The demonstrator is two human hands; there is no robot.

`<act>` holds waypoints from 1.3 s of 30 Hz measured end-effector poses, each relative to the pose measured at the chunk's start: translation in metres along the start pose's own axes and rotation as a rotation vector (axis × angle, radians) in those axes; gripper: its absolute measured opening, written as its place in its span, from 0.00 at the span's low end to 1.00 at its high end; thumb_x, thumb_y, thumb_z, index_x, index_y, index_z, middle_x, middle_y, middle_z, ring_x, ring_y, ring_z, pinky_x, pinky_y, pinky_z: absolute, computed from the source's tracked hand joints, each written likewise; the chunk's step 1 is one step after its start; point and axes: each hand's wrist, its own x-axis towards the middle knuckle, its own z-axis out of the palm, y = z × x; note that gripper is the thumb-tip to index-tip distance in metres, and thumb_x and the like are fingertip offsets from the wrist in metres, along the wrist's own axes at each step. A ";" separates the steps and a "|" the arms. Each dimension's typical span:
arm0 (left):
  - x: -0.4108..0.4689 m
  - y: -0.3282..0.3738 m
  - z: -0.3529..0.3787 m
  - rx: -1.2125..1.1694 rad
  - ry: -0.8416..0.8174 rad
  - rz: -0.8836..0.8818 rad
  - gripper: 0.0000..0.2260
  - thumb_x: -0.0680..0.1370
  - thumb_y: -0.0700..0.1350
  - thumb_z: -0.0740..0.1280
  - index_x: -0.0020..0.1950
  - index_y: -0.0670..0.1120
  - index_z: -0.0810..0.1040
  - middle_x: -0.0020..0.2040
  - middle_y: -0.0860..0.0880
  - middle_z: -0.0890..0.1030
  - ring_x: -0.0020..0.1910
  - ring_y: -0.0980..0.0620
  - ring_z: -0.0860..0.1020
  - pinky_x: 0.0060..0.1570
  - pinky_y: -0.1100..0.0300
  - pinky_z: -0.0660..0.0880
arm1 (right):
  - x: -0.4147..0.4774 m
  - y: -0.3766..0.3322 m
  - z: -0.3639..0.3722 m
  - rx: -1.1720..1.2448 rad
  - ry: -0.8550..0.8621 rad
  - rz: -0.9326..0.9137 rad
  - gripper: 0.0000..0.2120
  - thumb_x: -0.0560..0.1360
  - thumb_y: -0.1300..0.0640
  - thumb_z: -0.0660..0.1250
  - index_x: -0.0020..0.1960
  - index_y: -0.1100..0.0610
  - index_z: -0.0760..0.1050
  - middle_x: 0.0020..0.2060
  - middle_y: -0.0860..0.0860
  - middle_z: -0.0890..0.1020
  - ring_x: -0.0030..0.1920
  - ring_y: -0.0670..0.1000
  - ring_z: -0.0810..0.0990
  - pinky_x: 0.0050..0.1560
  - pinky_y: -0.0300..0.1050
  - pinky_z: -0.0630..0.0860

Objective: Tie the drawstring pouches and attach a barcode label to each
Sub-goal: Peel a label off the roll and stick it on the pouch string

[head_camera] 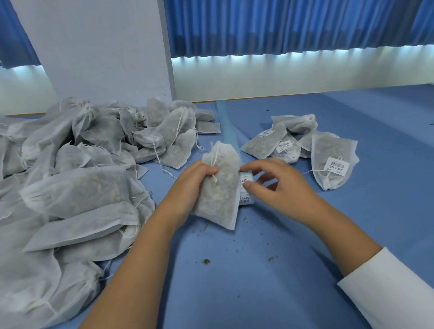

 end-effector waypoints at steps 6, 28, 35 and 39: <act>-0.007 0.008 0.001 -0.045 -0.024 -0.061 0.20 0.80 0.46 0.59 0.67 0.38 0.76 0.65 0.39 0.79 0.66 0.38 0.76 0.70 0.43 0.68 | 0.000 -0.004 -0.002 -0.110 0.059 -0.134 0.11 0.74 0.60 0.72 0.57 0.54 0.83 0.50 0.46 0.76 0.52 0.40 0.74 0.52 0.28 0.72; -0.003 0.001 -0.002 0.056 -0.088 0.039 0.11 0.79 0.45 0.63 0.37 0.51 0.77 0.33 0.56 0.82 0.32 0.60 0.80 0.36 0.63 0.74 | -0.004 -0.011 -0.008 -0.335 0.122 -0.154 0.08 0.73 0.58 0.72 0.51 0.50 0.83 0.43 0.39 0.79 0.50 0.44 0.74 0.51 0.33 0.68; -0.004 0.003 -0.002 0.021 -0.067 0.011 0.08 0.79 0.47 0.63 0.42 0.50 0.80 0.36 0.54 0.84 0.34 0.58 0.82 0.38 0.62 0.75 | -0.005 -0.015 -0.007 -0.406 0.163 -0.147 0.06 0.74 0.54 0.73 0.50 0.49 0.84 0.45 0.43 0.84 0.50 0.48 0.78 0.51 0.47 0.75; -0.004 0.003 -0.001 0.022 -0.065 0.007 0.08 0.79 0.48 0.63 0.44 0.50 0.80 0.38 0.53 0.84 0.36 0.57 0.83 0.41 0.59 0.75 | -0.006 -0.015 -0.006 -0.382 0.184 -0.121 0.05 0.74 0.54 0.73 0.49 0.48 0.84 0.42 0.45 0.83 0.48 0.48 0.79 0.49 0.47 0.76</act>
